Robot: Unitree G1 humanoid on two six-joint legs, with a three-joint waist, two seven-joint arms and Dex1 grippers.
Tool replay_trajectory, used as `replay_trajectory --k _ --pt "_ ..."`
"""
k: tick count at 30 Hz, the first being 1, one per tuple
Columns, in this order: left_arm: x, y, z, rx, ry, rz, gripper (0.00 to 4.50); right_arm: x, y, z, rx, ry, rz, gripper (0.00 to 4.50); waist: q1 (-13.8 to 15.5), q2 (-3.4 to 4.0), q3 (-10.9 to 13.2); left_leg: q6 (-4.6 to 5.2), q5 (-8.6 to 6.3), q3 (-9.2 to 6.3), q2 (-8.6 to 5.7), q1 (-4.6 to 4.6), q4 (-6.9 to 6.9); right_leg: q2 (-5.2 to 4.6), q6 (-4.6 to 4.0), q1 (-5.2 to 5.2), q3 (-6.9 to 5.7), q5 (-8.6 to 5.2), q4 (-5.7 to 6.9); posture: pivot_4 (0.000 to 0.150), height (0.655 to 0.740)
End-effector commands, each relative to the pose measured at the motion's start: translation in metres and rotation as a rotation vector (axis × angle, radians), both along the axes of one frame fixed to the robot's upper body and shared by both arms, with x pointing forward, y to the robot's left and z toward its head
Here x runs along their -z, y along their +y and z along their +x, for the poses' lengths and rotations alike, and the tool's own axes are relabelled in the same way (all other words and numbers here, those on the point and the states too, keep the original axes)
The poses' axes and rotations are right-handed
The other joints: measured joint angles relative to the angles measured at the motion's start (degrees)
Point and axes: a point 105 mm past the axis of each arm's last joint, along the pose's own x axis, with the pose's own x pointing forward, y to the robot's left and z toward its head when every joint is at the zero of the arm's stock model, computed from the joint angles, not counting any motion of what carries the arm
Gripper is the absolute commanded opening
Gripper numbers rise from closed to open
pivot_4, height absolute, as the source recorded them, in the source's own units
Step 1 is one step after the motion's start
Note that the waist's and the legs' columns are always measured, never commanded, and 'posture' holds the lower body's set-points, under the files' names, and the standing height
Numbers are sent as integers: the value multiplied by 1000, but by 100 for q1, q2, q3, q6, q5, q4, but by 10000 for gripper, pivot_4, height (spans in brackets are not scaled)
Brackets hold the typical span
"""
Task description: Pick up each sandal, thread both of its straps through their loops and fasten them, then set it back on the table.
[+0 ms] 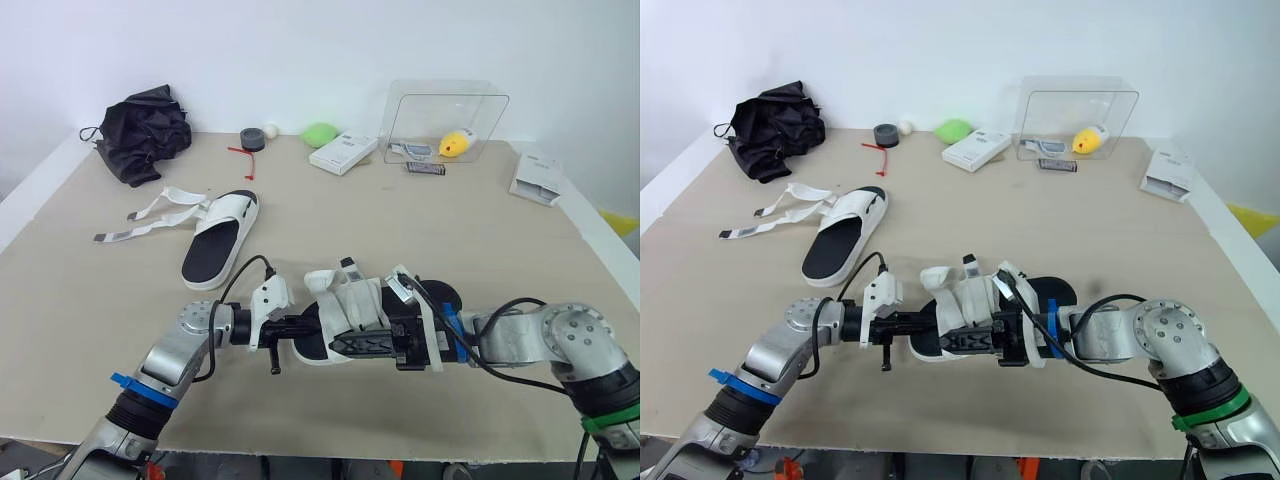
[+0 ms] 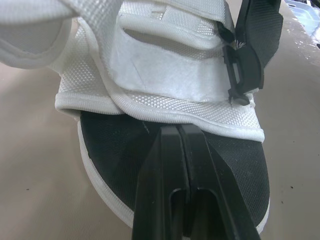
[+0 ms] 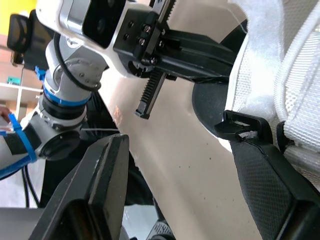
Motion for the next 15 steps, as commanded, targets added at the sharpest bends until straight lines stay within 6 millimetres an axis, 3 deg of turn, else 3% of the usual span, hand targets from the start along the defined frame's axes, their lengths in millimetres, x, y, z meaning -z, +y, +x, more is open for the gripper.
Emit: replay_trajectory --k 1,8,11,15 --pt "51 5 -20 -5 192 122 0 26 -12 0 88 72 -99 34909 0 -3 -14 0 0 -1 0 1 0 0 0 1 0 0 0 1500 7400" --pt "51 6 -20 -11 196 123 0 28 -17 -15 24 52 -191 34909 2 -5 -29 0 0 -3 0 8 -2 -16 -8 6 -5 -7 -1 1500 7400" --pt "51 5 -21 -11 196 122 0 8 -20 -26 -91 -55 -260 34909 -2 47 -12 0 0 8 -14 -4 0 -30 0 -5 1 -5 -1 1500 7400" --pt "51 6 -21 -7 194 123 0 -25 -18 -24 -164 -275 -225 34909 10 32 -7 2 -2 -11 -16 -9 -4 -21 7 -3 -13 -16 -2 1500 7400"
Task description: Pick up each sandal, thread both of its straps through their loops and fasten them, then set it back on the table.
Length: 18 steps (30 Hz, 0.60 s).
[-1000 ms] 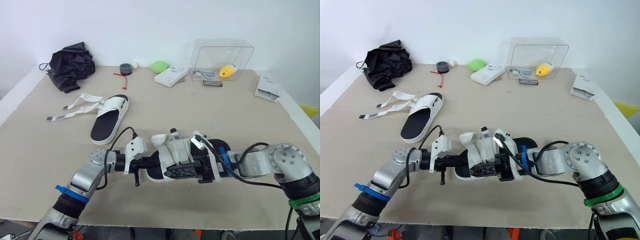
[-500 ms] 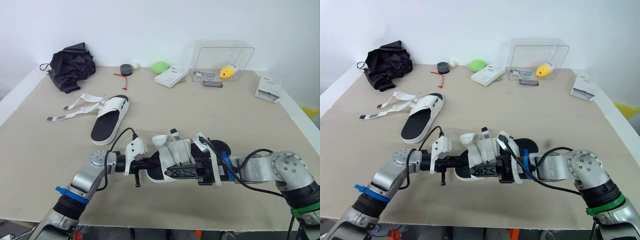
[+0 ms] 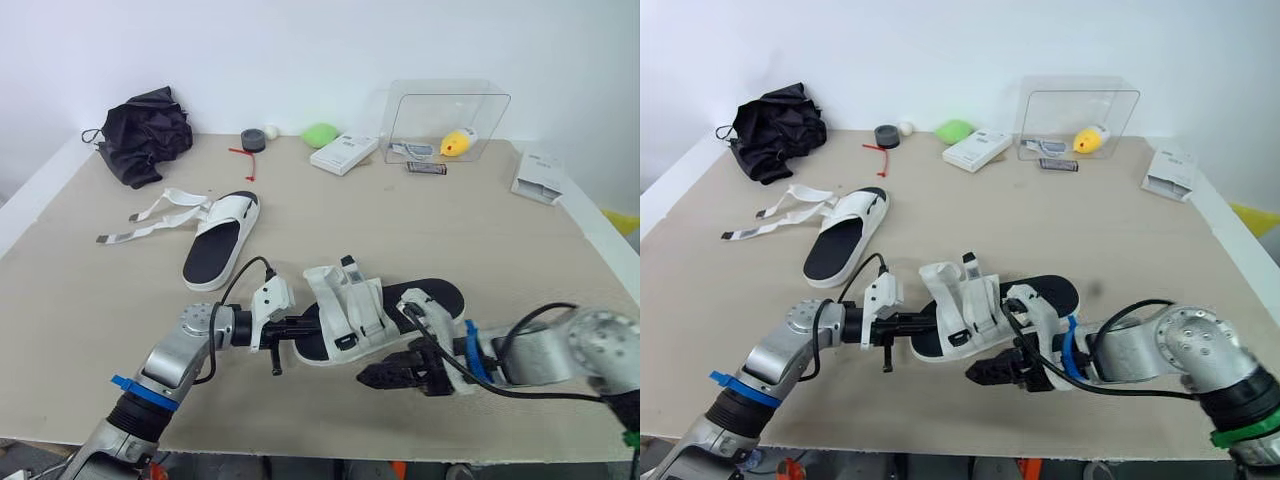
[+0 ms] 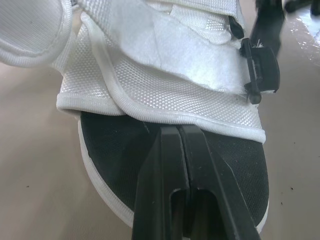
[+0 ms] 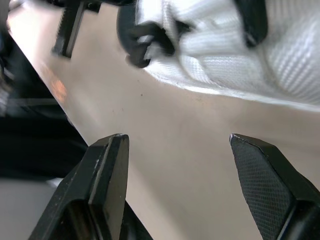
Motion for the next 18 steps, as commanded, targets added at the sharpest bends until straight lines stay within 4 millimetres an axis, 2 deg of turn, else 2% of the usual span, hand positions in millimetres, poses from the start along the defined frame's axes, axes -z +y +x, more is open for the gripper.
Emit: replay_trajectory --k 1,3,6,10,12,15,18 --pt "51 7 -19 -3 191 130 0 -37 8 -1 -118 -219 66 34909 6 7 3 0 0 -4 -1 -4 0 -1 1 -2 -4 -1 0 1500 7400" --pt "51 8 -18 0 189 132 0 -51 10 -2 -197 -416 32 34909 10 13 5 0 -1 -4 -3 -6 -1 -2 4 -3 -5 -4 0 1500 7400" --pt "49 9 -16 5 185 136 0 -57 9 0 -301 -678 -72 34909 14 11 5 -5 -5 -5 -4 -6 -1 -3 12 -5 -6 -10 -1 1500 7400" --pt "48 9 -13 11 179 139 0 -46 7 6 -505 -1052 -247 34909 20 12 5 -14 -10 -8 -6 -3 -1 -7 36 -2 -11 -33 -2 1500 7400" --pt "48 8 -12 13 177 139 0 -39 5 15 -582 -1237 -318 34909 15 15 5 -18 -11 -2 -9 2 -1 -7 45 -2 -14 -40 -2 1500 7400" --pt "47 8 -12 17 175 138 0 -33 5 26 -623 -1405 -366 34909 11 16 7 -25 -7 14 -11 11 2 -5 54 0 -6 -32 0 1500 7400" --pt "47 8 -11 17 172 140 0 -29 10 28 -710 -1597 -382 34909 12 11 9 -28 -5 18 -13 18 5 -3 54 4 -1 -26 0 1500 7400"
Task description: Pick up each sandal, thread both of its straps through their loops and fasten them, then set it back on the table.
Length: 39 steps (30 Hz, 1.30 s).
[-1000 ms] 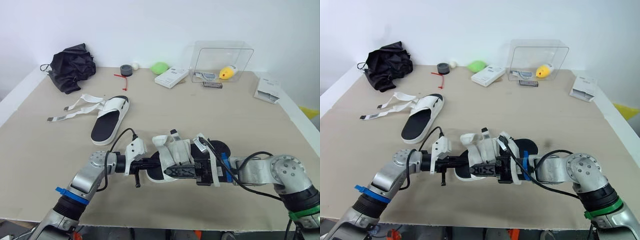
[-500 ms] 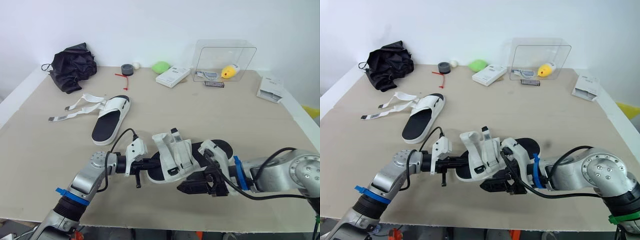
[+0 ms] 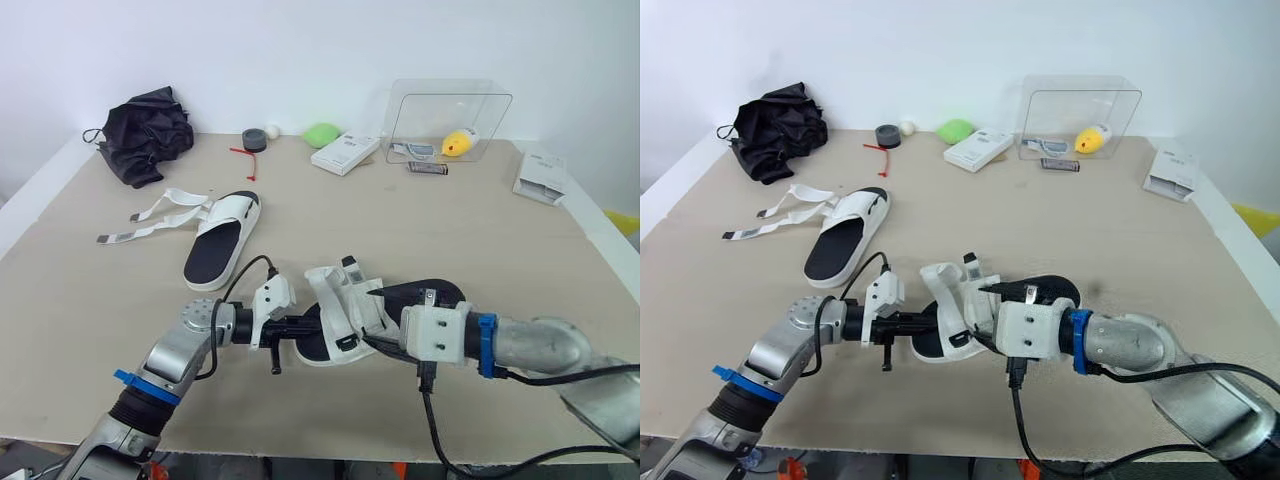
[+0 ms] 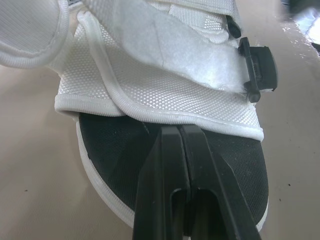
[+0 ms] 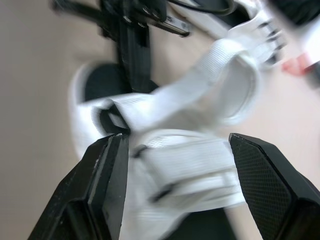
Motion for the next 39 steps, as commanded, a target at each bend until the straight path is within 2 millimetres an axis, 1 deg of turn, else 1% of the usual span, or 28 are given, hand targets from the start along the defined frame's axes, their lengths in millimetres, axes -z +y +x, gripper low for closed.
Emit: replay_trajectory --k 1,2,4,10,13,15,16,20,24,30,39 --pt "48 9 -13 -13 161 137 0 1 7 -6 -162 -224 -71 34909 1 2 0 -1 0 2 0 0 0 0 1 0 2 2 0 1500 7400" --pt "47 10 -13 -13 160 137 0 6 7 -9 -210 -262 -98 34909 1 2 0 -1 0 4 -2 2 0 0 0 0 5 3 2 1500 7400" --pt "47 11 -13 -16 159 139 0 13 6 -16 -281 -291 -124 34909 1 2 -1 -1 0 9 -4 5 -1 0 -29 1 10 20 1 1500 7400" --pt "48 13 -14 -21 160 142 0 18 3 -39 -421 -328 -128 34909 -2 3 -1 -1 0 9 -4 12 -1 0 -34 8 13 22 4 1500 7400" --pt "49 13 -13 -22 160 142 0 16 3 -36 -417 -351 -125 34909 -5 -7 7 -1 0 10 -3 37 -1 0 -35 32 15 22 4 1500 7400" --pt "49 12 -14 -19 159 142 0 10 6 -31 -412 -385 -114 34909 -7 -14 11 -3 -1 12 1 67 -2 0 -44 60 15 16 4 1500 7400" --pt "49 12 -14 -18 158 142 0 7 7 -30 -412 -394 -113 34909 -8 -14 11 -3 -1 13 4 70 -2 1 -57 62 15 8 4 1500 7400" --pt "49 11 -13 -17 155 142 0 4 10 -22 -403 -417 -126 34909 -10 -12 10 -3 -1 16 6 72 -2 4 -61 62 20 16 6 1500 7400" --pt "49 11 -13 -16 153 143 0 6 13 -21 -427 -416 -148 34909 -10 -12 10 -4 -2 17 6 71 -2 4 -47 61 21 24 6 1500 7400" --pt "49 11 -13 -20 152 142 0 12 17 -21 -466 -415 -180 34909 -10 -12 10 -4 -2 17 6 72 -3 5 -48 61 22 24 7 1500 7400" --pt "49 13 -14 -30 154 140 0 24 15 -17 -482 -415 -200 34909 -10 -11 9 -4 -2 19 6 74 -3 5 -49 62 23 25 9 1500 7400"
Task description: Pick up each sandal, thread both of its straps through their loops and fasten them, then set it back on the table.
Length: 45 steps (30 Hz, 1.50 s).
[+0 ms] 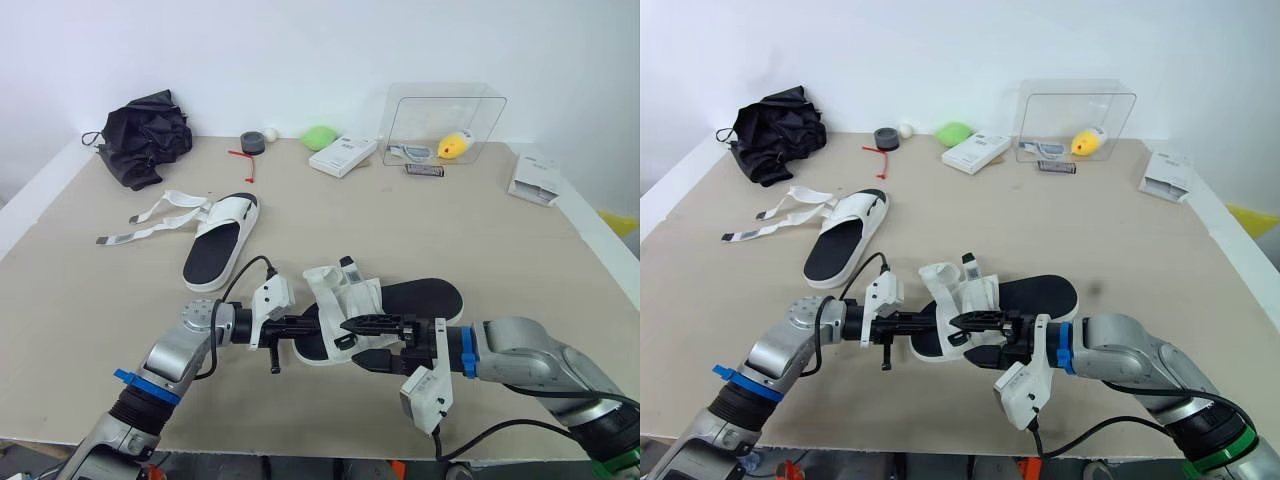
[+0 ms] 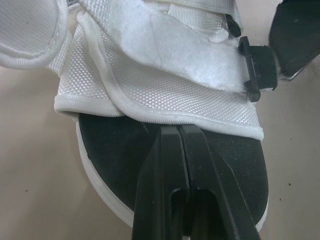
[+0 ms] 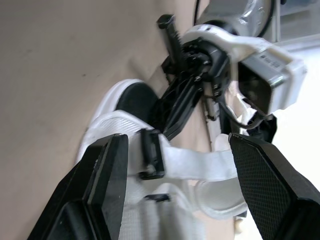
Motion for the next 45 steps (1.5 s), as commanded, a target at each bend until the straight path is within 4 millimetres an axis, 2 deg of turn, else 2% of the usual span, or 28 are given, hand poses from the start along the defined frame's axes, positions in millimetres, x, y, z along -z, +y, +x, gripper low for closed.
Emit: replay_trajectory --k 1,12,16,24,45 --pt "46 11 -15 -20 154 133 0 -3 2 0 -26 -28 7 34909 0 1 0 0 0 0 0 1 0 0 0 0 1 0 1 1500 7400" --pt "46 12 -15 -24 154 132 0 4 2 8 -7 -27 -7 34909 -1 1 0 0 0 4 1 6 1 1 -1 3 5 2 3 1500 7400" --pt "46 11 -16 -24 156 131 0 3 2 16 35 -14 9 34909 -2 0 0 0 0 5 1 6 1 2 0 3 6 2 4 1500 7400" --pt "46 11 -17 -25 158 130 0 3 3 20 78 19 27 34909 -4 0 -1 -3 2 11 15 19 3 20 -18 5 18 12 7 1500 7400" --pt "46 10 -16 -24 159 130 0 -8 9 10 39 3 86 34909 -6 -1 0 -6 4 55 26 31 7 32 -25 -1 58 17 8 1500 7400"
